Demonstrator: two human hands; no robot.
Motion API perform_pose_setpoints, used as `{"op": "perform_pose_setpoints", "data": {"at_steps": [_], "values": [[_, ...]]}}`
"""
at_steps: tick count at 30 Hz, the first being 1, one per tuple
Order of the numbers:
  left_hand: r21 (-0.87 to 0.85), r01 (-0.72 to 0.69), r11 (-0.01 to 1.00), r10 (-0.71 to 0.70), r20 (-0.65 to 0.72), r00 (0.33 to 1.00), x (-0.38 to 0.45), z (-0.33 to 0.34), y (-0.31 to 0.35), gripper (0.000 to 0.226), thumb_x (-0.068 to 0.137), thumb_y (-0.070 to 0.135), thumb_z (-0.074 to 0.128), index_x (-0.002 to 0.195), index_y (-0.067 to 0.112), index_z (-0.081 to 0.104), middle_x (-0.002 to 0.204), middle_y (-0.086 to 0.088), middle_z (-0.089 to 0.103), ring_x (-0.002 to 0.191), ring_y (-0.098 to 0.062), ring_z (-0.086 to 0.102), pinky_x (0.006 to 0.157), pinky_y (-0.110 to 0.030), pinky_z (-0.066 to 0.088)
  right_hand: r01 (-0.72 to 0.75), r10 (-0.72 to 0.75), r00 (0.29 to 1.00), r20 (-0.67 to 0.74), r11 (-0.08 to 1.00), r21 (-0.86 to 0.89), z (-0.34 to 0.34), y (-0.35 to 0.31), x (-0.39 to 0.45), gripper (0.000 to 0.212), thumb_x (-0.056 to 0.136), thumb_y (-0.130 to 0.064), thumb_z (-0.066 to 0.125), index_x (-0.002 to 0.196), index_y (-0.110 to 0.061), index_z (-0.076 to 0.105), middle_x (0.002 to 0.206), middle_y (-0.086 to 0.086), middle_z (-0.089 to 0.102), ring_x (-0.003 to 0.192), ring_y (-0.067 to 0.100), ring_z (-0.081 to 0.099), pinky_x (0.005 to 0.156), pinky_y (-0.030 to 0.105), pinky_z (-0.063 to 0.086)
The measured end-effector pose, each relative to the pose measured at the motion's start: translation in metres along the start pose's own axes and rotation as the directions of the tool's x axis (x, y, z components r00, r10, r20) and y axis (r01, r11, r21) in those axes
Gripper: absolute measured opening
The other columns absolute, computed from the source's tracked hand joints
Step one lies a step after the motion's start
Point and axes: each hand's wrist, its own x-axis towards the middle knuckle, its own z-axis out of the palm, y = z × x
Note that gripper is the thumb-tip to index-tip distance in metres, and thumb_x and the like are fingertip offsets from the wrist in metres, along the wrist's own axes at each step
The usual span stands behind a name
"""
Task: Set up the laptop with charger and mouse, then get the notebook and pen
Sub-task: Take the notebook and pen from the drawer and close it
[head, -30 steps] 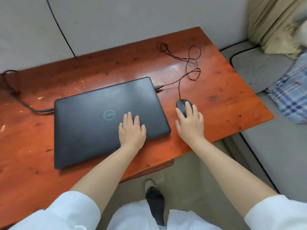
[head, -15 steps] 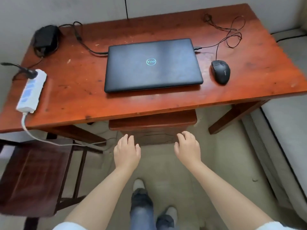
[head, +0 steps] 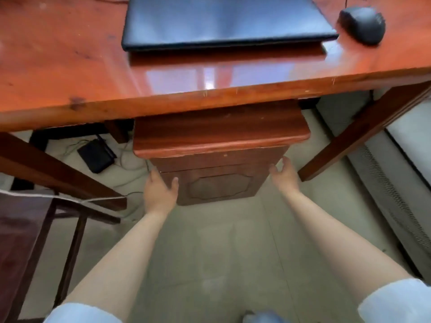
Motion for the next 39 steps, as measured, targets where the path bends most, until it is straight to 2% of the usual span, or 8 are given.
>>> {"op": "perform_pose_setpoints", "data": {"at_steps": [4, 9, 20, 31, 34, 36, 37, 39], "values": [[-0.155, -0.159, 0.975, 0.121, -0.226, 0.967, 0.040, 0.039, -0.023, 0.072, 0.086, 0.024, 0.060, 0.138, -0.007, 0.022, 0.143, -0.028, 0.034, 0.133, -0.038, 0.031, 0.113, -0.042, 0.027, 0.211, -0.147, 0.963, -0.224, 0.932, 0.294, 0.035, 0.018, 0.033, 0.053, 0.089, -0.014, 0.058, 0.135, -0.004, 0.034, 0.138, 0.013, 0.047, 0.127, 0.026, 0.044, 0.111, 0.036, 0.032], [-0.331, -0.276, 0.902, 0.113, -0.436, 0.893, 0.061, 0.070, -0.025, 0.088, 0.082, 0.031, 0.065, 0.143, 0.001, 0.009, 0.146, -0.024, 0.026, 0.135, -0.037, 0.027, 0.112, -0.046, 0.026, 0.294, -0.047, 0.908, -0.417, 0.780, 0.552, 0.050, 0.018, 0.060, 0.058, 0.086, -0.024, 0.062, 0.134, -0.006, 0.035, 0.139, 0.012, 0.045, 0.127, 0.025, 0.043, 0.108, 0.032, 0.031], [-0.395, -0.185, 0.900, 0.028, -0.371, 0.928, 0.054, 0.057, -0.019, 0.086, 0.078, 0.014, 0.063, 0.145, 0.008, 0.009, 0.145, -0.020, 0.028, 0.129, -0.036, 0.036, 0.107, -0.043, 0.033, 0.252, -0.011, 0.917, -0.399, 0.791, 0.557, 0.043, 0.023, 0.056, 0.052, 0.090, -0.029, 0.054, 0.131, 0.000, 0.041, 0.137, 0.017, 0.038, 0.123, 0.031, 0.044, 0.105, 0.037, 0.034], [-0.449, -0.299, 0.842, -0.029, -0.592, 0.806, -0.001, 0.082, -0.041, 0.066, 0.090, 0.028, 0.051, 0.139, -0.005, 0.020, 0.143, -0.026, 0.032, 0.134, -0.036, 0.028, 0.112, -0.043, 0.025, 0.239, 0.094, 0.865, -0.493, 0.787, 0.570, 0.039, 0.057, 0.004, 0.045, 0.095, -0.032, 0.041, 0.130, -0.004, 0.043, 0.136, 0.013, 0.045, 0.123, 0.029, 0.046, 0.104, 0.038, 0.036], [-0.369, -0.300, 0.879, 0.047, -0.561, 0.826, -0.010, 0.082, -0.051, 0.074, 0.088, 0.029, 0.055, 0.141, -0.004, 0.014, 0.147, -0.027, 0.026, 0.137, -0.037, 0.023, 0.114, -0.045, 0.021, 0.283, -0.012, 0.850, -0.526, 0.854, 0.436, 0.042, 0.065, -0.009, 0.050, 0.094, -0.026, 0.045, 0.135, 0.000, 0.033, 0.142, 0.017, 0.039, 0.130, 0.031, 0.037, 0.110, 0.039, 0.029], [-0.112, -0.361, 0.926, 0.230, -0.590, 0.774, -0.015, 0.080, -0.053, 0.079, 0.084, 0.032, 0.061, 0.139, -0.007, 0.020, 0.145, -0.031, 0.027, 0.137, -0.043, 0.022, 0.114, -0.051, 0.018, 0.401, -0.243, 0.765, -0.597, 0.905, 0.144, 0.049, 0.067, -0.023, 0.059, 0.089, -0.021, 0.055, 0.137, 0.003, 0.029, 0.146, 0.025, 0.028, 0.136, 0.037, 0.024, 0.113, 0.044, 0.019], [0.104, -0.401, 0.910, 0.383, -0.581, 0.719, -0.016, 0.078, -0.054, 0.078, 0.081, 0.035, 0.064, 0.135, -0.008, 0.029, 0.142, -0.032, 0.034, 0.135, -0.046, 0.027, 0.112, -0.055, 0.016, 0.443, -0.411, 0.707, -0.576, 0.892, -0.092, 0.054, 0.069, -0.028, 0.063, 0.085, -0.021, 0.061, 0.135, 0.002, 0.032, 0.146, 0.028, 0.027, 0.137, 0.042, 0.020, 0.113, 0.051, 0.014], [0.477, -0.474, 0.740, 0.669, -0.449, 0.592, -0.014, 0.074, -0.053, 0.068, 0.074, 0.042, 0.067, 0.121, -0.006, 0.052, 0.126, -0.029, 0.055, 0.123, -0.045, 0.047, 0.104, -0.059, 0.024, 0.510, -0.721, 0.583, -0.375, 0.684, -0.522, 0.063, 0.069, -0.035, 0.059, 0.074, -0.025, 0.074, 0.123, 0.000, 0.052, 0.135, 0.028, 0.046, 0.131, 0.047, 0.031, 0.106, 0.063, 0.009]]}}
